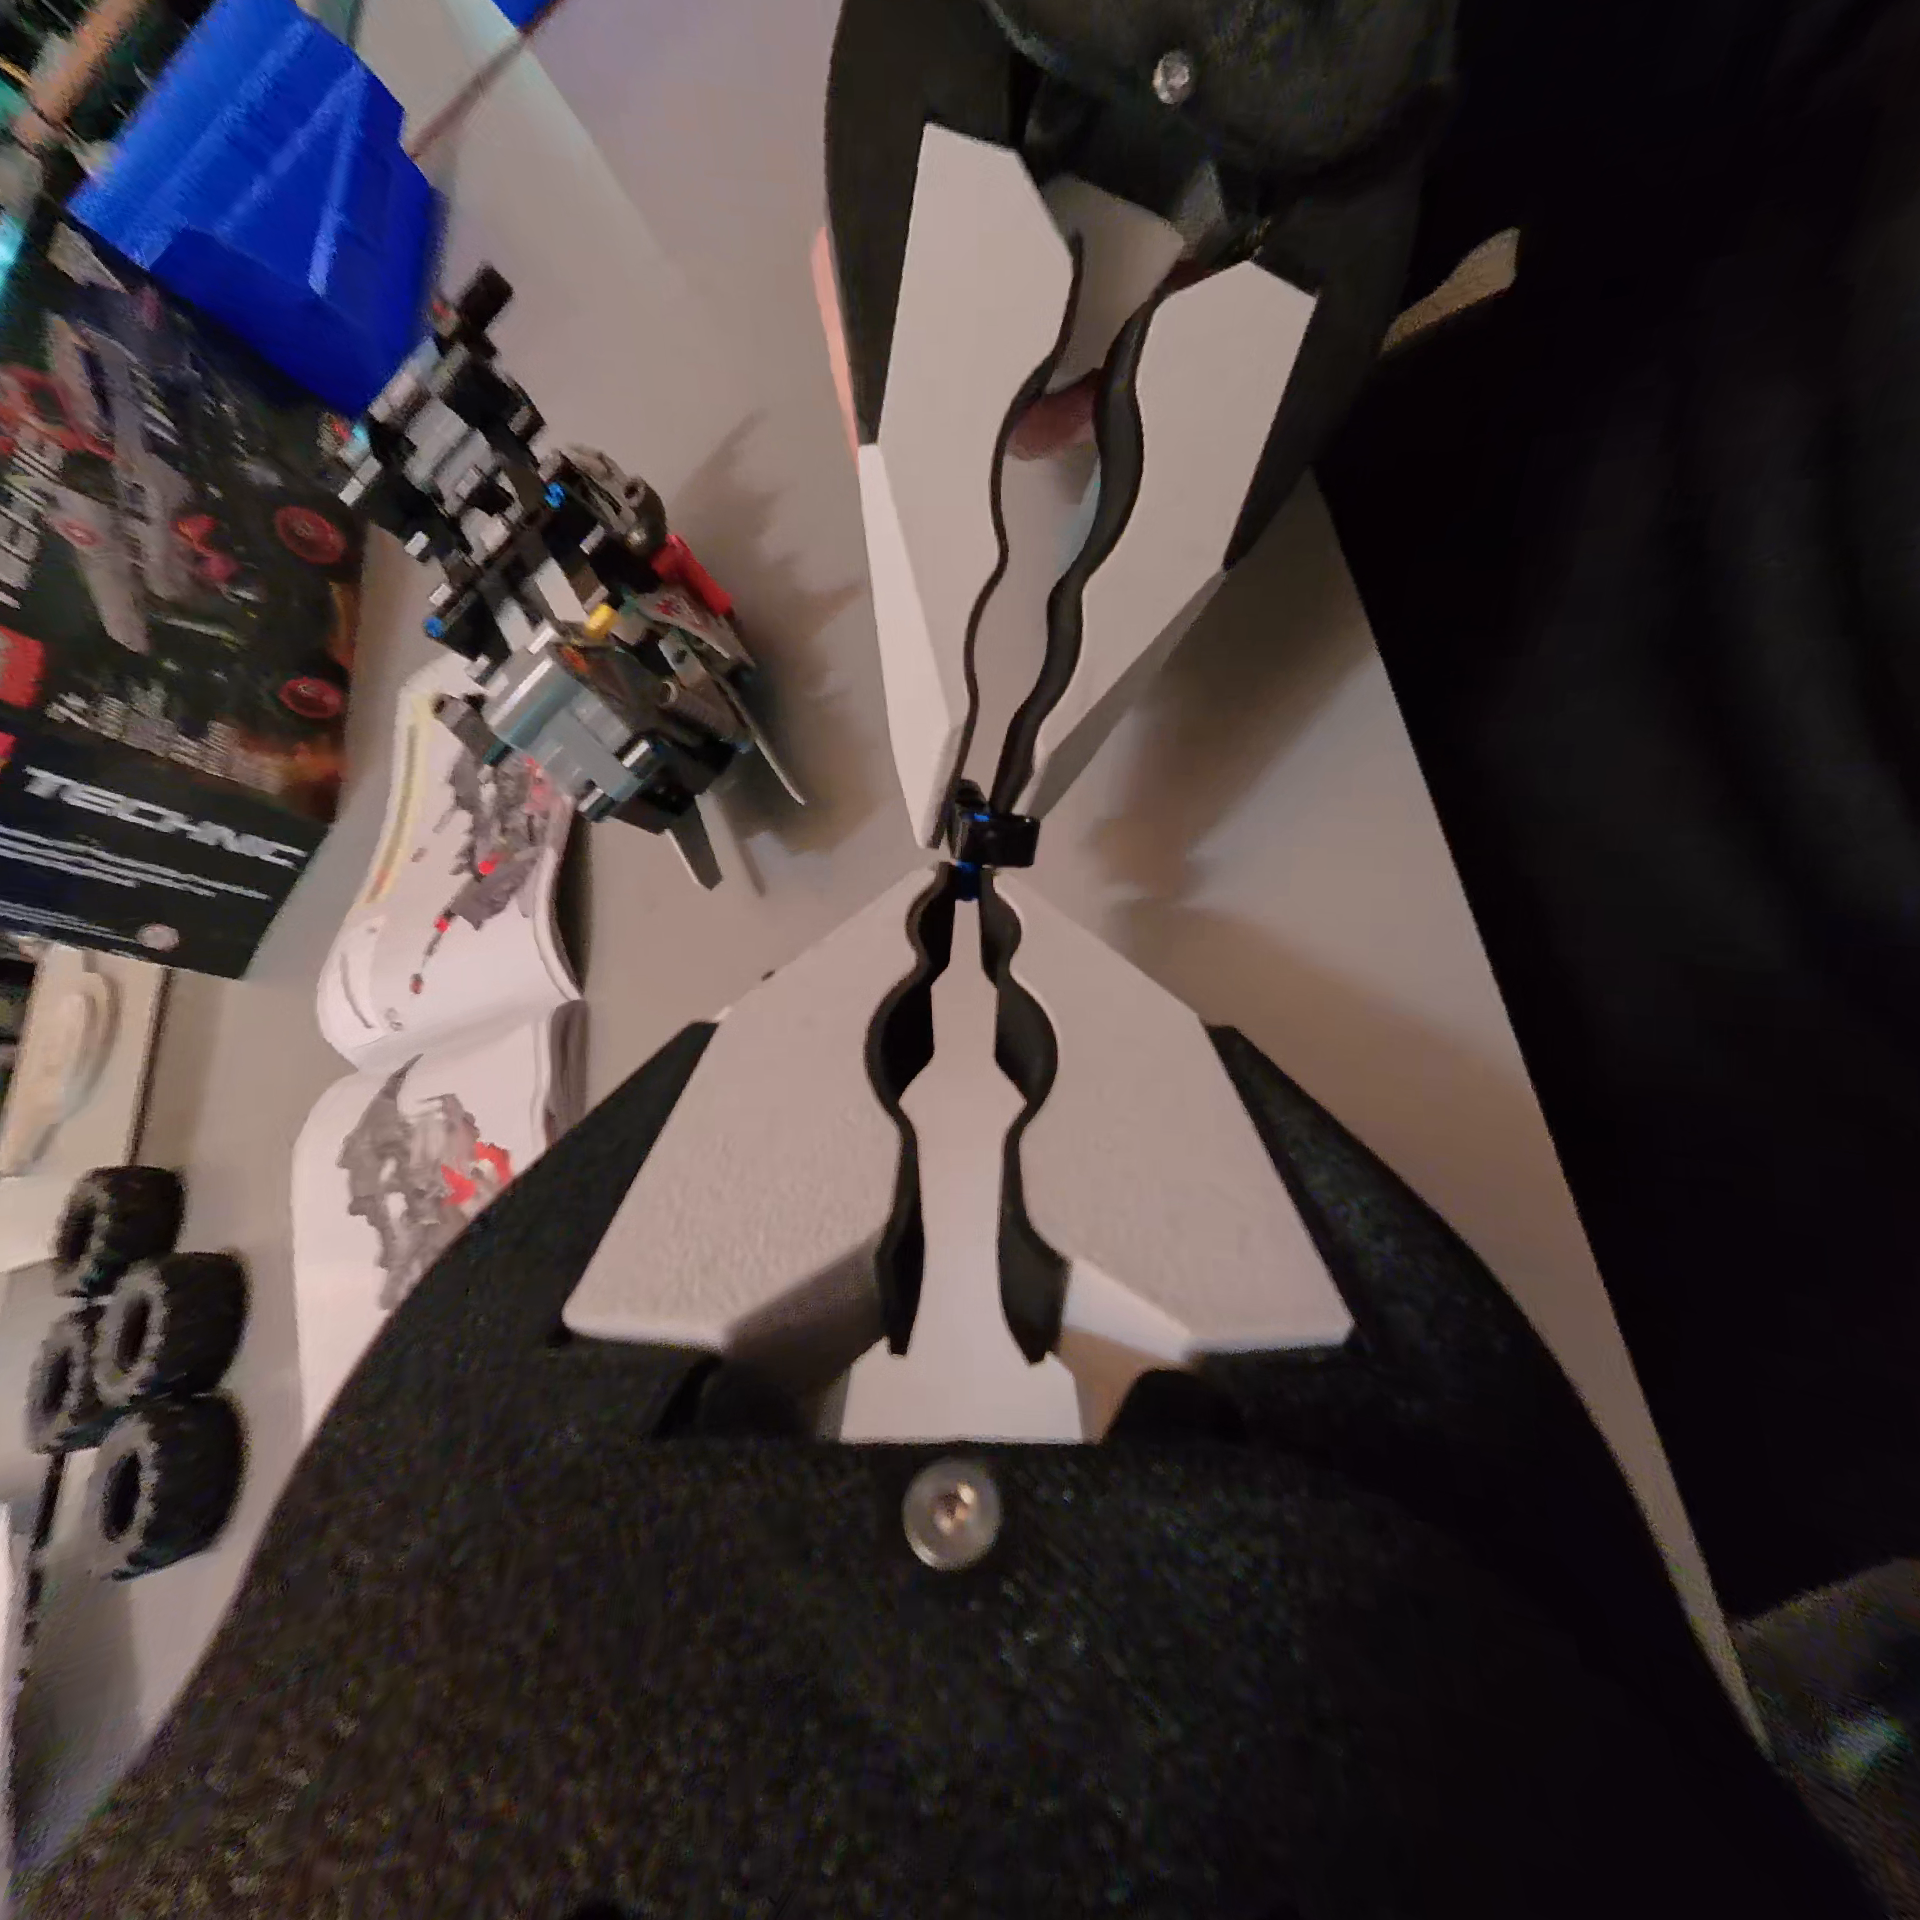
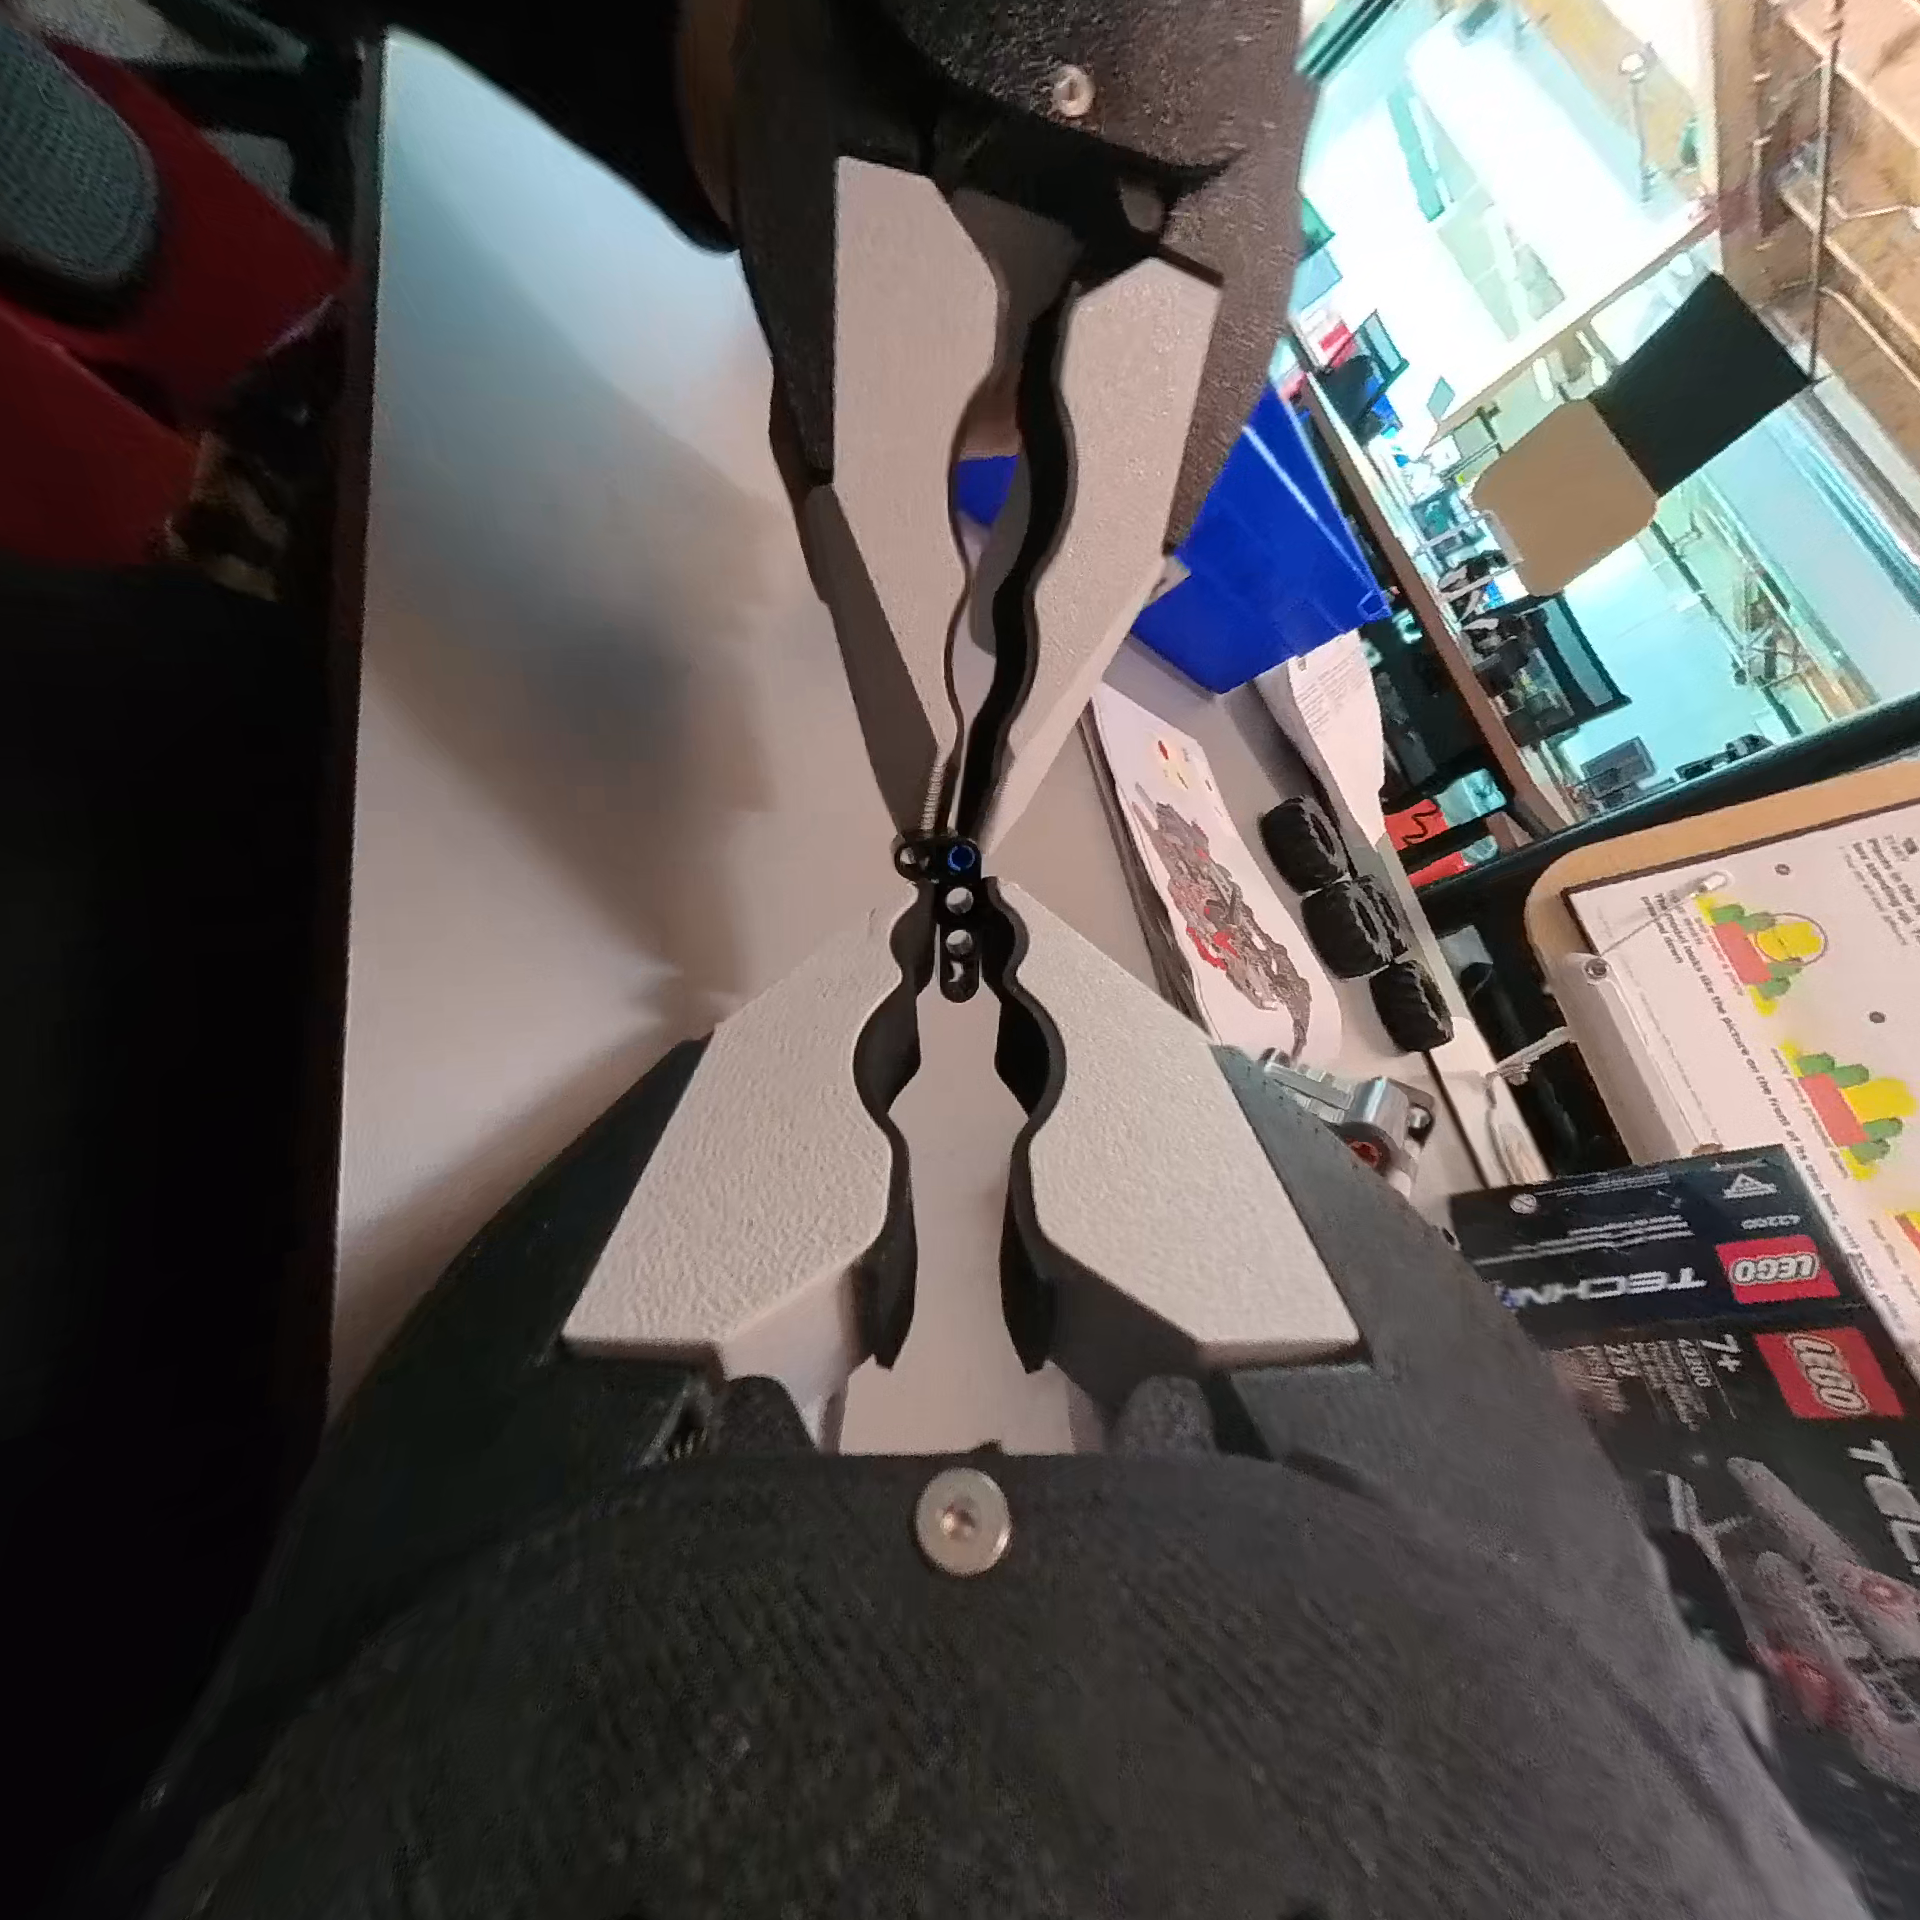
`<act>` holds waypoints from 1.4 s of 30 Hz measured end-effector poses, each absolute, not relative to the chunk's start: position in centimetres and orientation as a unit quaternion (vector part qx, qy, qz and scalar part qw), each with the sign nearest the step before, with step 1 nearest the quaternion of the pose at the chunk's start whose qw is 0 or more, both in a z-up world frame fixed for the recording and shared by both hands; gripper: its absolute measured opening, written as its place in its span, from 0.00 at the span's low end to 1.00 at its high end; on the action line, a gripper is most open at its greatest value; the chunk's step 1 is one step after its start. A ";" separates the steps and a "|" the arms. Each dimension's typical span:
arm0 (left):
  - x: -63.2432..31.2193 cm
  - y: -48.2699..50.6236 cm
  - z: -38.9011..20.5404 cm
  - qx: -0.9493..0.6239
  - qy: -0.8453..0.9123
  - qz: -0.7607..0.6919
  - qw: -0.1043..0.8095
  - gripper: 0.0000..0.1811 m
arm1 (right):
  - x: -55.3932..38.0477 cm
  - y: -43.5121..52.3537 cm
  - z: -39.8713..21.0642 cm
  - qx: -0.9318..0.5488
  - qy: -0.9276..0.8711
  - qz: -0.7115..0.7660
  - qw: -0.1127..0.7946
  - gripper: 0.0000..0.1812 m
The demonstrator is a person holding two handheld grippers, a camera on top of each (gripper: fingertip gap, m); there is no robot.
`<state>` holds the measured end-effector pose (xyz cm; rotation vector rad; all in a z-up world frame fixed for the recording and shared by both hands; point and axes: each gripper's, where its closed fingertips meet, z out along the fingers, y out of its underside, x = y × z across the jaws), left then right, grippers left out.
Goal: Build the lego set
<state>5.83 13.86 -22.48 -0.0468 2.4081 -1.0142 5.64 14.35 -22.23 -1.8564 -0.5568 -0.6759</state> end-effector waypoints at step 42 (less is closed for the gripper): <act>7.7 16.8 -22.5 -0.032 0.903 -0.263 0.339 0.00 | 6.8 14.2 -20.7 -0.772 -0.176 -0.297 0.533 0.03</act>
